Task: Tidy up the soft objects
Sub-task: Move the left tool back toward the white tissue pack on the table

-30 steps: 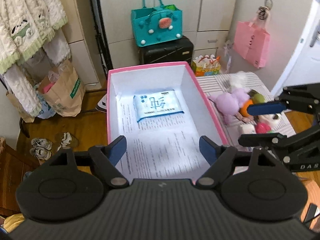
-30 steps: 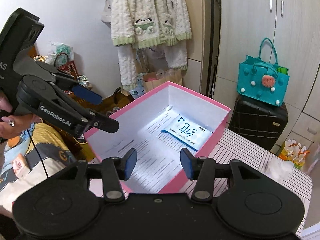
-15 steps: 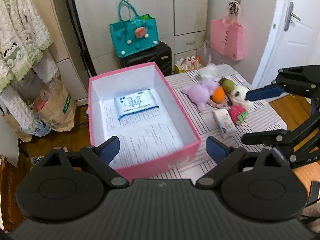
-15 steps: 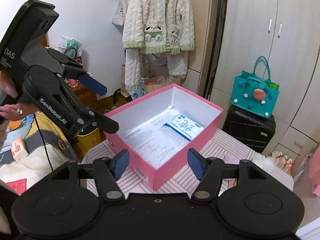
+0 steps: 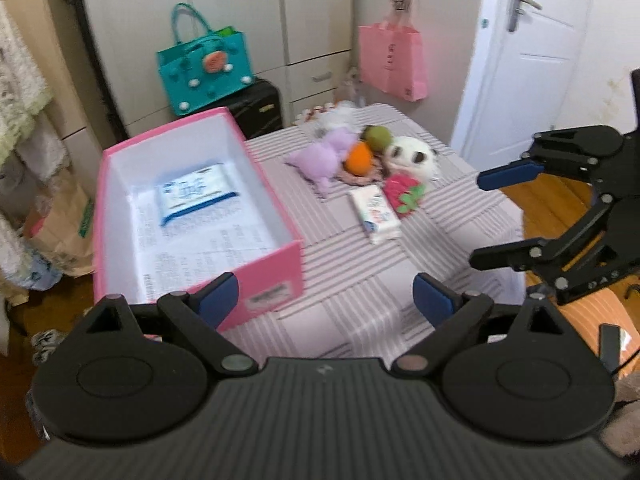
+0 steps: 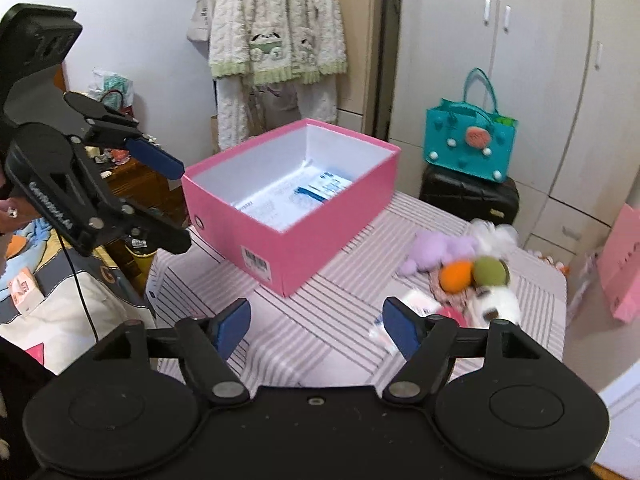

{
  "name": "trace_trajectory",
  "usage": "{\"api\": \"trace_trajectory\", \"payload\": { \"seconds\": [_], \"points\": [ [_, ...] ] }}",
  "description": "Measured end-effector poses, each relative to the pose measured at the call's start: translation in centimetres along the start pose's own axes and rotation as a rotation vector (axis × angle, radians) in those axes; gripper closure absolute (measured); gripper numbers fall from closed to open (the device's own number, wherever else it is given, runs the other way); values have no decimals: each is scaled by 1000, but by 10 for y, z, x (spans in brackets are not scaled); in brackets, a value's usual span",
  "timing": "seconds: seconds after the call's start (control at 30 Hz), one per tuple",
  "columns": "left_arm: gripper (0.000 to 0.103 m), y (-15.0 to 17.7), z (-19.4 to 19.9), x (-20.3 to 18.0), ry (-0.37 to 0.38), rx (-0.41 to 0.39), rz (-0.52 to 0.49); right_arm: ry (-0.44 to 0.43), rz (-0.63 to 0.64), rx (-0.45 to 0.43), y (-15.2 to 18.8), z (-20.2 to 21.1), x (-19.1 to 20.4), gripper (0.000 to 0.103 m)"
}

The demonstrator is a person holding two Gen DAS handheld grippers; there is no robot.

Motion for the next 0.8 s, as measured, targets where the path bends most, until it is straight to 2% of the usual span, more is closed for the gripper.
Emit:
{"api": "trace_trajectory", "payload": {
  "seconds": [0.3, 0.6, 0.8],
  "points": [
    [8, 4, -37, -41, 73, -20, -34, 60, -65, -11, 50, -4, -33, 25],
    [8, -6, -82, -57, 67, -96, -16, 164, -67, -91, 87, -31, -76, 25],
    [11, -18, -121, -56, 58, -100, 51, 218, -73, -122, 101, -61, -100, 25]
  ]
}}
Point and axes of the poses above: each gripper's, at about its wrist camera, not at the fingertips, and z roughly against the way its jaws point, x to its left, y to its underside, the point moved 7 cm from there along -z, roughly the way its jaws point, and after that the axes turned 2 degrees about x, right-handed, at the moved point
